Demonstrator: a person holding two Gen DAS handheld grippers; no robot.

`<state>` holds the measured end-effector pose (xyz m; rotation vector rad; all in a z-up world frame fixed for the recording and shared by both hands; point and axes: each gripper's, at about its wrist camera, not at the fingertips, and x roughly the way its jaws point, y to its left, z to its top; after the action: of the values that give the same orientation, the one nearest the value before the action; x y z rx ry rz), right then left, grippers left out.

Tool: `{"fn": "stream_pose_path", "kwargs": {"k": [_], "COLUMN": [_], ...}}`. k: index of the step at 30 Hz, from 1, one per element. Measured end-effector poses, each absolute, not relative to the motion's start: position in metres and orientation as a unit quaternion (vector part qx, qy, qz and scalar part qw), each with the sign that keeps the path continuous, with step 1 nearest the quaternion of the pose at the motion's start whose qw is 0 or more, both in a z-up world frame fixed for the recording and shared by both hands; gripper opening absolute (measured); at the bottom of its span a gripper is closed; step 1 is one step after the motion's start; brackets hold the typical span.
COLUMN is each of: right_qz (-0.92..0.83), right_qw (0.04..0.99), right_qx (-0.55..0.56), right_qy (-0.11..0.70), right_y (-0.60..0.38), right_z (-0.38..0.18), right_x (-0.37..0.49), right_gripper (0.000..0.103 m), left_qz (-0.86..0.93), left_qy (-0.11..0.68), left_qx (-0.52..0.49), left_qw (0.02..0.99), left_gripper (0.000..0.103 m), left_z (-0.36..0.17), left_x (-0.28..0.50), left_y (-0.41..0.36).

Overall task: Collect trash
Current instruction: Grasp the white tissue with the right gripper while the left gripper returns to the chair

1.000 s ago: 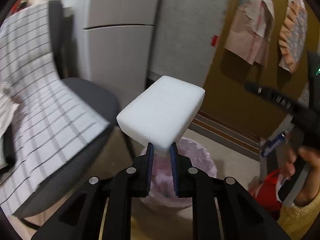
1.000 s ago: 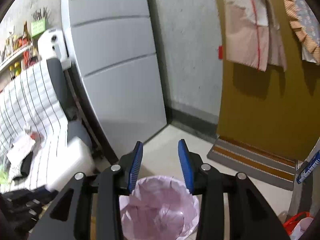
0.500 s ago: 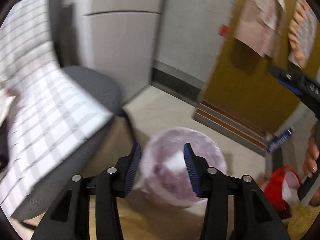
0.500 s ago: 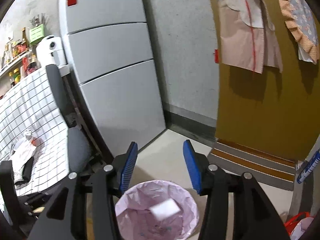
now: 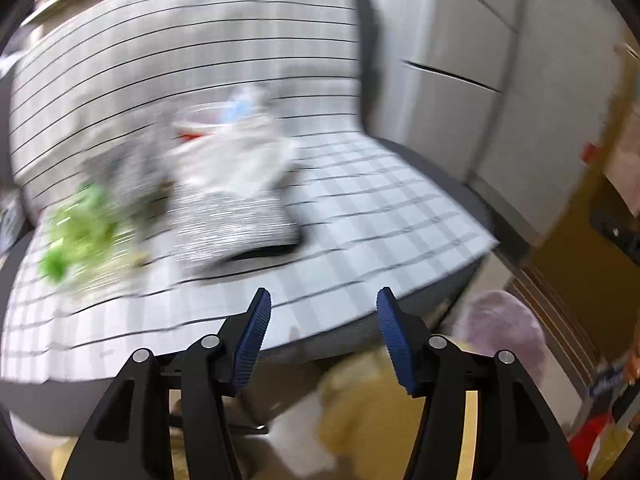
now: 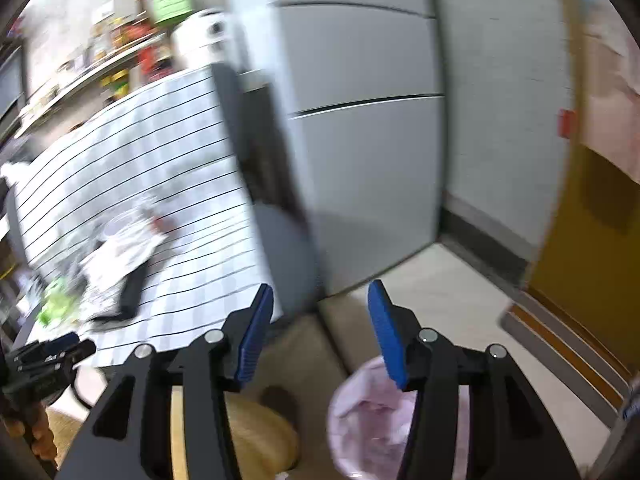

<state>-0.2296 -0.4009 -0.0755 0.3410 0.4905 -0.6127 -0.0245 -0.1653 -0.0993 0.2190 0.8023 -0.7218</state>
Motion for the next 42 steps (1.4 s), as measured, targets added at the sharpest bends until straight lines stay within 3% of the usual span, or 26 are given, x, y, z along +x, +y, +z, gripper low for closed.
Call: {"fn": "stream_pose_path", "kwargs": {"k": [5,15,19,23,28,30,33,35,37,42], "right_qz": [-0.203,-0.088,-0.069,-0.065,-0.094,-0.117,-0.137,-0.132,-0.127,-0.114], "right_qw": [0.933,0.942,0.941,0.941,0.935,0.929,0.919,0.919,0.924,0.944], "right_qx": [0.136,0.062,0.048,0.057,0.097,0.094,0.093,0.097,0.089,0.031], "right_qy": [0.266,0.317,0.327,0.326,0.328,0.337,0.358,0.36,0.349,0.307], "right_y": [-0.364,-0.276,-0.25,-0.24,-0.242,-0.241,-0.245,-0.25,-0.253,-0.256], "right_z": [-0.077,-0.075,-0.077,-0.081,-0.096,-0.103,-0.111,-0.11,-0.103,-0.07], "right_x": [-0.164,-0.018,0.036,0.078,0.116,0.123,0.125,0.118,0.106,0.054], "right_gripper": [0.063,0.065,0.066,0.077,0.079,0.07,0.044,0.013,0.004,0.003], "left_qz": [-0.258,-0.151,-0.132,-0.132,-0.136,-0.134,-0.134,-0.133,-0.134,-0.137], "left_qy": [0.393,0.383,0.386,0.39,0.395,0.398,0.397,0.397,0.396,0.393], "left_qx": [0.094,0.066,0.06,0.048,0.045,0.044,0.046,0.046,0.044,0.049], "left_qw": [0.877,0.909,0.911,0.91,0.908,0.907,0.907,0.907,0.907,0.908], "left_gripper": [0.062,0.062,0.062,0.062,0.062,0.062,0.062,0.062,0.062,0.062], "left_z": [-0.099,-0.09,-0.091,-0.096,-0.104,-0.106,-0.105,-0.104,-0.103,-0.097], "left_x": [0.006,0.066,0.089,0.1,0.097,0.097,0.094,0.092,0.09,0.082], "left_y": [-0.107,-0.035,-0.024,-0.018,-0.016,-0.015,-0.014,-0.013,-0.013,-0.017]}}
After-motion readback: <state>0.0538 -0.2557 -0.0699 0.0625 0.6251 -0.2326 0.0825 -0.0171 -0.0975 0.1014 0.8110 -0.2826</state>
